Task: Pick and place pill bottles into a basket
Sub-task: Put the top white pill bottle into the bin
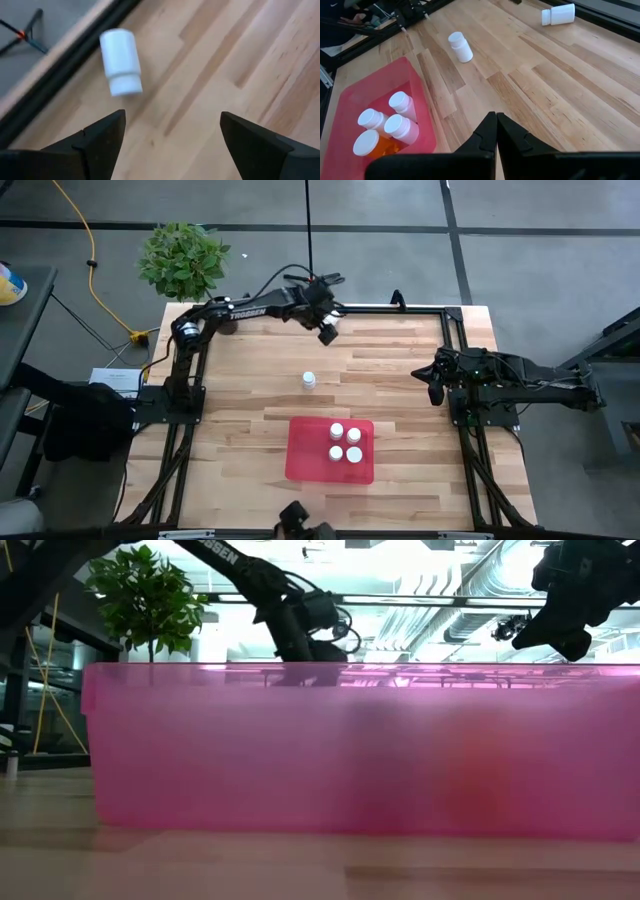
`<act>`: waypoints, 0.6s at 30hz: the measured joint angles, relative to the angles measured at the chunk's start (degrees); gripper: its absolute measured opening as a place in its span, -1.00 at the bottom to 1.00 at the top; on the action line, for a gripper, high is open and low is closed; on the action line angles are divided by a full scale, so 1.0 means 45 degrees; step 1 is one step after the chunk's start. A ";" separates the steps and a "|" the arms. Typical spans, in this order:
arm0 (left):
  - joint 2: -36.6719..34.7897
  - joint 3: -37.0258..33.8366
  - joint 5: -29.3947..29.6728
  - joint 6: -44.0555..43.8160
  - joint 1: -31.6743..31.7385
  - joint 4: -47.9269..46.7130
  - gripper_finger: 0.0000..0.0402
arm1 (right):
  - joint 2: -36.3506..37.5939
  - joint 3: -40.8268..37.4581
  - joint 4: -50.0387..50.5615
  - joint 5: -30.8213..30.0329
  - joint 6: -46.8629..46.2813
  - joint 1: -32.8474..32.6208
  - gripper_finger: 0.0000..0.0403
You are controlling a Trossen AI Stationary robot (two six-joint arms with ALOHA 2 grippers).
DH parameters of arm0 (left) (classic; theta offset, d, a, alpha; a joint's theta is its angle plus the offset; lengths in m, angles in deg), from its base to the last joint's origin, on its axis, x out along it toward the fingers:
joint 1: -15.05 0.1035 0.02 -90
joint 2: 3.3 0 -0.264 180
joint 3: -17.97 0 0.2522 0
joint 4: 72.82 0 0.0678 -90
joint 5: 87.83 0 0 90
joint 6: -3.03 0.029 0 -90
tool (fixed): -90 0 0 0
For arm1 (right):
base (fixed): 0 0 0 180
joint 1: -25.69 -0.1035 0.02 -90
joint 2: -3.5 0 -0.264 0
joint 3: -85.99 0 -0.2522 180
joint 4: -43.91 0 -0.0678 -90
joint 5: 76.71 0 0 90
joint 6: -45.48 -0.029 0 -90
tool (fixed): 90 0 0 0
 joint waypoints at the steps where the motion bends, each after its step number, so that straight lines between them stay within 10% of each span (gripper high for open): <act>1: 0.0001 0.0090 -0.0004 0.0137 0.0074 0.0047 0.80 | 0.0000 0.0000 0.0005 -0.0005 0.0000 0.0002 -1.00; 18: 0.0107 0.0346 -0.0976 0.0710 0.1233 0.0451 0.80 | -0.0001 0.0000 0.0000 -0.0137 0.0000 0.0001 -1.00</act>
